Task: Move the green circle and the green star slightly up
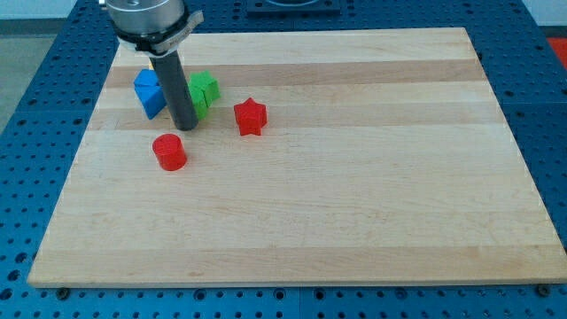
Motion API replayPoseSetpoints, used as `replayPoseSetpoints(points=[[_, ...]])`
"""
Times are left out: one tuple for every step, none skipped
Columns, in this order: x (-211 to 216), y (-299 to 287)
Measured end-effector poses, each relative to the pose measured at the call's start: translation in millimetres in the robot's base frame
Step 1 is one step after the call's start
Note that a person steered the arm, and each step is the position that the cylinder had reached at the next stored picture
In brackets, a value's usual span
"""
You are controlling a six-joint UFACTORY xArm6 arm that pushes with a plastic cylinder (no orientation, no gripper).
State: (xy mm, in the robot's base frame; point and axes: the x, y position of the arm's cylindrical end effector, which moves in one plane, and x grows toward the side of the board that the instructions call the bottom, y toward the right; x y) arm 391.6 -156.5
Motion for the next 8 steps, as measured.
replayPoseSetpoints(points=[[-5.3, -0.3], [-12.2, -0.3], [-7.4, -7.4], [-4.3, -17.7], [-4.6, -19.1], [-14.3, -18.2], [-32.2, -14.1], [-49.3, 0.5]])
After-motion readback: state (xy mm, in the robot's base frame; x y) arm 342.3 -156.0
